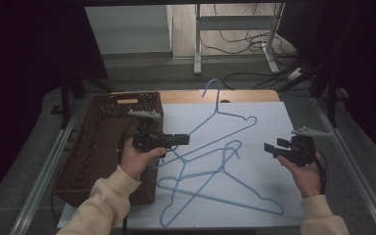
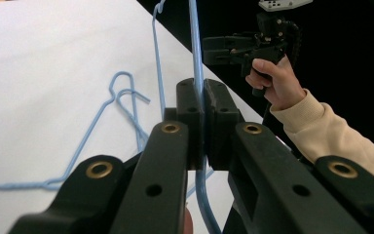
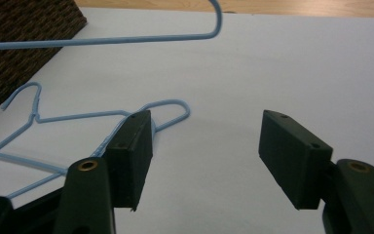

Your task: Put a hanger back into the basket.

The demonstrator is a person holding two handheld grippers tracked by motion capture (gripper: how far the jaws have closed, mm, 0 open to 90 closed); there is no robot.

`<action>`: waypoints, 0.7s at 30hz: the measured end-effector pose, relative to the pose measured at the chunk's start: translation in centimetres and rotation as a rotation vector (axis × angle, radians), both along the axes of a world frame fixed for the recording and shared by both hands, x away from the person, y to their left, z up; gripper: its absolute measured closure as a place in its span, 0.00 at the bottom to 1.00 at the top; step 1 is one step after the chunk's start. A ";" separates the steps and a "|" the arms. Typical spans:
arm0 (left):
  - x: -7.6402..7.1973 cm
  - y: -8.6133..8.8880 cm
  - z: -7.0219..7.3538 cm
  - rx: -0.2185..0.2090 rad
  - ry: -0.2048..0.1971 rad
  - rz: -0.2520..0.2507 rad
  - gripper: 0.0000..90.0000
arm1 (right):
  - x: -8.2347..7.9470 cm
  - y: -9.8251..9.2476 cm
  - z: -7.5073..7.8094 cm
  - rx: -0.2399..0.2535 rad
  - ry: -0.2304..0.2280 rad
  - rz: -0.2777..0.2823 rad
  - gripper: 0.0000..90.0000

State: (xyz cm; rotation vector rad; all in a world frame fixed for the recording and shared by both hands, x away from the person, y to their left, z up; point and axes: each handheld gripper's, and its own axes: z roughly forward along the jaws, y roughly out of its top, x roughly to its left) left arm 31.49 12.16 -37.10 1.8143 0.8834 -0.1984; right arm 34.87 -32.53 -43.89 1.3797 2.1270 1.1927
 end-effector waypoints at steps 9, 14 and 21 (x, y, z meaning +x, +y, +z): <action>-0.8 3.8 -0.2 -0.032 -0.008 0.021 0.96 | 0.1 0.3 -0.3 -0.005 0.020 0.024 0.39; -1.5 6.5 0.0 -0.071 -0.024 0.058 0.96 | 0.1 0.2 -0.3 -0.004 0.023 0.023 0.38; -2.5 10.5 0.0 -0.128 -0.031 0.115 0.96 | 0.1 0.2 -0.5 -0.007 0.031 0.019 0.37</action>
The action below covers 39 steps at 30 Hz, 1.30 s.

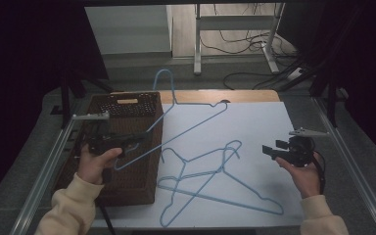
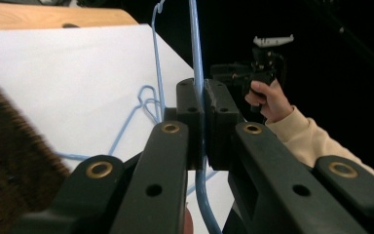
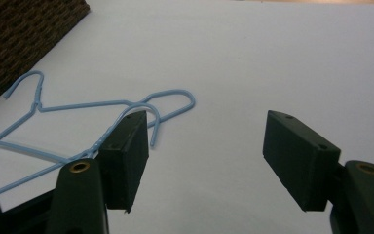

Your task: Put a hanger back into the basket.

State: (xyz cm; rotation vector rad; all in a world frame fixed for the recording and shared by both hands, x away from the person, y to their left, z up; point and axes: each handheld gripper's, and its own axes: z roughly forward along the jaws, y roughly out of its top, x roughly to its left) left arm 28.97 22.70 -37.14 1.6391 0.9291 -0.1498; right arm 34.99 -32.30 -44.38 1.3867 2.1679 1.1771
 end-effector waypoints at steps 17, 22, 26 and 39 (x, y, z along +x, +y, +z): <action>-2.0 8.0 -1.5 -0.035 -0.002 0.163 0.96 | 0.4 0.6 -0.6 -0.023 0.033 0.019 0.35; -2.4 10.6 -2.6 -0.040 0.006 0.211 0.96 | 0.5 0.7 -0.8 -0.026 0.043 0.021 0.34; -2.9 12.8 -3.6 -0.064 0.008 0.257 0.96 | 0.5 0.7 -0.9 -0.032 0.049 0.024 0.34; -3.4 15.1 -5.7 -0.085 0.048 0.310 0.96 | 0.7 1.0 -1.1 -0.038 0.065 0.026 0.34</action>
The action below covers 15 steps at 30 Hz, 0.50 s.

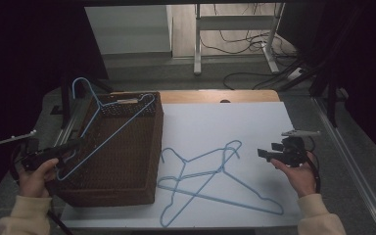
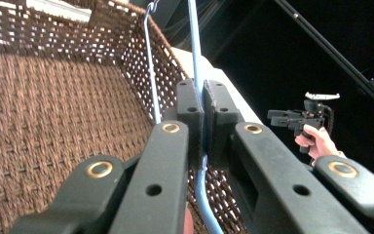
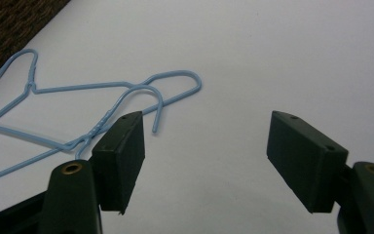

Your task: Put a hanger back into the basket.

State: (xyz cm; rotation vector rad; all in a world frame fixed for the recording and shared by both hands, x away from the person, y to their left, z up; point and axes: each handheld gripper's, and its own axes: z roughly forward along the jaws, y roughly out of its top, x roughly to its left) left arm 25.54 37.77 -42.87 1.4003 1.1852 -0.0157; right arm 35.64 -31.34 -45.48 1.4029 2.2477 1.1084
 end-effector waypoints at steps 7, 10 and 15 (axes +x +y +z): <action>0.9 -0.4 -1.0 0.012 0.038 -0.011 0.96 | 0.0 -0.1 0.0 -0.004 -0.001 0.003 0.34; 1.1 -0.8 -1.3 0.023 0.046 -0.025 0.96 | 0.0 -0.2 0.0 -0.003 0.003 0.001 0.34; 1.5 -1.0 -1.7 0.031 0.061 -0.032 0.96 | 0.0 -0.2 -0.1 -0.001 0.006 0.000 0.34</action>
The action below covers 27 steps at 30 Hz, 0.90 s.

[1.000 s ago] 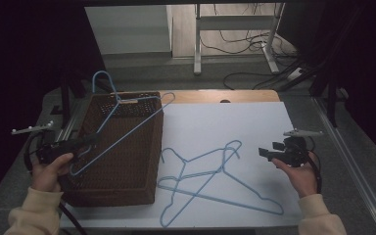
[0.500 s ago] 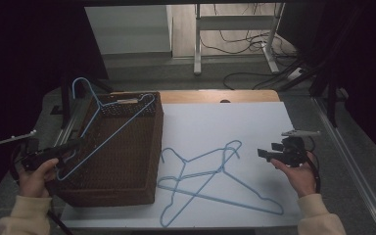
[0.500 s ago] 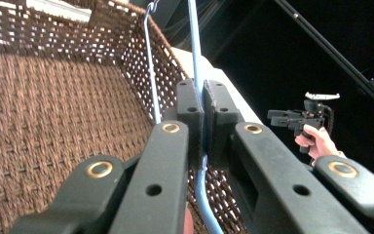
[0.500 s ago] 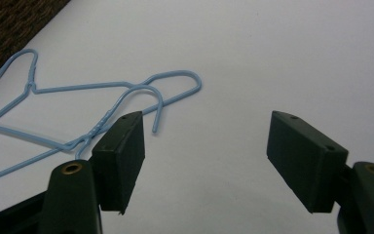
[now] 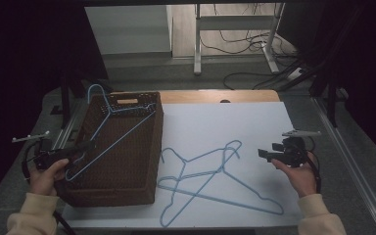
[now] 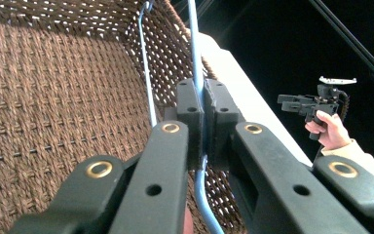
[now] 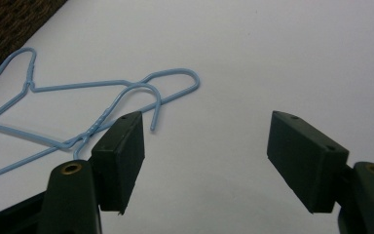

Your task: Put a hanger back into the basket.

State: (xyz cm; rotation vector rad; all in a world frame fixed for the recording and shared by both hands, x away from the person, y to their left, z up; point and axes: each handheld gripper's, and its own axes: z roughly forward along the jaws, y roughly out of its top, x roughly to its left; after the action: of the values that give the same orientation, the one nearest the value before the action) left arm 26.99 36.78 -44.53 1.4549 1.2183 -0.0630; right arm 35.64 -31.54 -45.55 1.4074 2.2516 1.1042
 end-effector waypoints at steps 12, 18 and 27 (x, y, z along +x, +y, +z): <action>0.6 -0.8 0.5 0.199 0.093 0.123 0.44 | 0.0 0.0 0.0 -0.001 0.000 0.005 0.34; -0.4 -2.0 1.4 0.237 0.021 0.070 0.39 | 0.0 0.0 -0.1 -0.002 0.002 0.004 0.34; -1.5 -6.2 2.4 0.316 -0.063 -0.060 0.28 | 0.0 0.2 -0.2 -0.005 -0.001 0.020 0.32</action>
State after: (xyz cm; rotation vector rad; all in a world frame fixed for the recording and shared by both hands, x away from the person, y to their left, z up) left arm 25.49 30.62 -42.12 1.7542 1.1703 0.1400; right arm 35.64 -31.33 -45.71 1.3848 2.2705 1.1041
